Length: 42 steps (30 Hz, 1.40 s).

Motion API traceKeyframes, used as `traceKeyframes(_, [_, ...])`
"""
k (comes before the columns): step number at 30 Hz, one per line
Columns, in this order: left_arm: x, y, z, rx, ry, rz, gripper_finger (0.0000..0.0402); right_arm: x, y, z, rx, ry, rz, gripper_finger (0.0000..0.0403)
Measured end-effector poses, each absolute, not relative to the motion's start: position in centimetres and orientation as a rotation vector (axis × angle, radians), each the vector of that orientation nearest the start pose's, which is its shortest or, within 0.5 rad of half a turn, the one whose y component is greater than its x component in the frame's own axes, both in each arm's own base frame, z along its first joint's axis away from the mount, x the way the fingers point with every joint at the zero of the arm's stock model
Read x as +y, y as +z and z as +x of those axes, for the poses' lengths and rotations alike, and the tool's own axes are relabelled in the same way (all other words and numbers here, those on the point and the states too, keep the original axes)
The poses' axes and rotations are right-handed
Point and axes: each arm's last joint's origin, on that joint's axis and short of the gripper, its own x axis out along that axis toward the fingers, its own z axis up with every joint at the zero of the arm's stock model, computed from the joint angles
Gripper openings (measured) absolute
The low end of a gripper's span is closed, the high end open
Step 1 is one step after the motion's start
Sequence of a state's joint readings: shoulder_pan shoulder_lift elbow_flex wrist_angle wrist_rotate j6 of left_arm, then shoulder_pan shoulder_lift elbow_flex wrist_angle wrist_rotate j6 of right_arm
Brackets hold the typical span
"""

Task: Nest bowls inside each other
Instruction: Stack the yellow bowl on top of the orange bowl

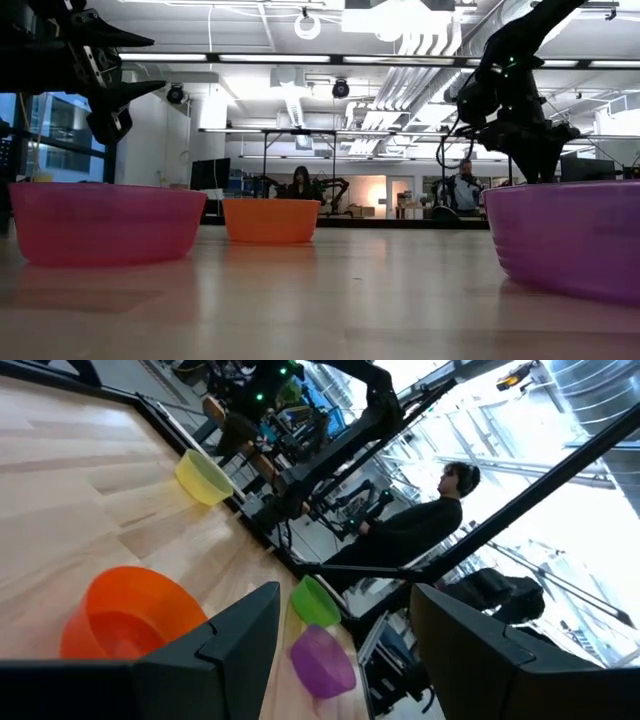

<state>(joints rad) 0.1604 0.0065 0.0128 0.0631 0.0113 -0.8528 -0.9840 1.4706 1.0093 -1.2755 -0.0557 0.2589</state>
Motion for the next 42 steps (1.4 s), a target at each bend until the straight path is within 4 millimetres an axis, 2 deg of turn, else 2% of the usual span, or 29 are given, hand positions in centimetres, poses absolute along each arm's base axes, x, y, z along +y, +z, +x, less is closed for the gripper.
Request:
traceKeyframes(4, [1.5,17.3,9.6,-0.13,0.115,-0.837,0.0216,-17.7,20.4,12.9,1.42,-0.812,1.183,0.0144])
traceKeyframes(9, [1.6,17.2,9.6,-0.118,0.139,-0.837,0.0216,-16.9,19.6,13.6,1.392,-0.791,1.194,0.0144])
traceKeyframes(19, [1.6,16.8,9.6,-0.085,0.156,-0.831,0.0216,-16.6,19.3,15.6,1.293,-0.8,1.16,0.0144])
traceKeyframes(29, [1.6,16.8,9.6,-0.084,0.156,-0.831,0.0216,-16.6,18.3,15.7,1.384,-0.867,1.156,0.0144])
traceKeyframes(37, [1.6,16.8,9.6,-0.085,0.156,-0.831,0.0216,-16.6,16.8,17.1,1.422,-0.838,1.126,0.0144])
traceKeyframes(42, [1.6,16.8,9.6,-0.085,0.156,-0.831,0.0216,-16.7,16.2,17.6,1.421,-0.829,1.111,0.0113])
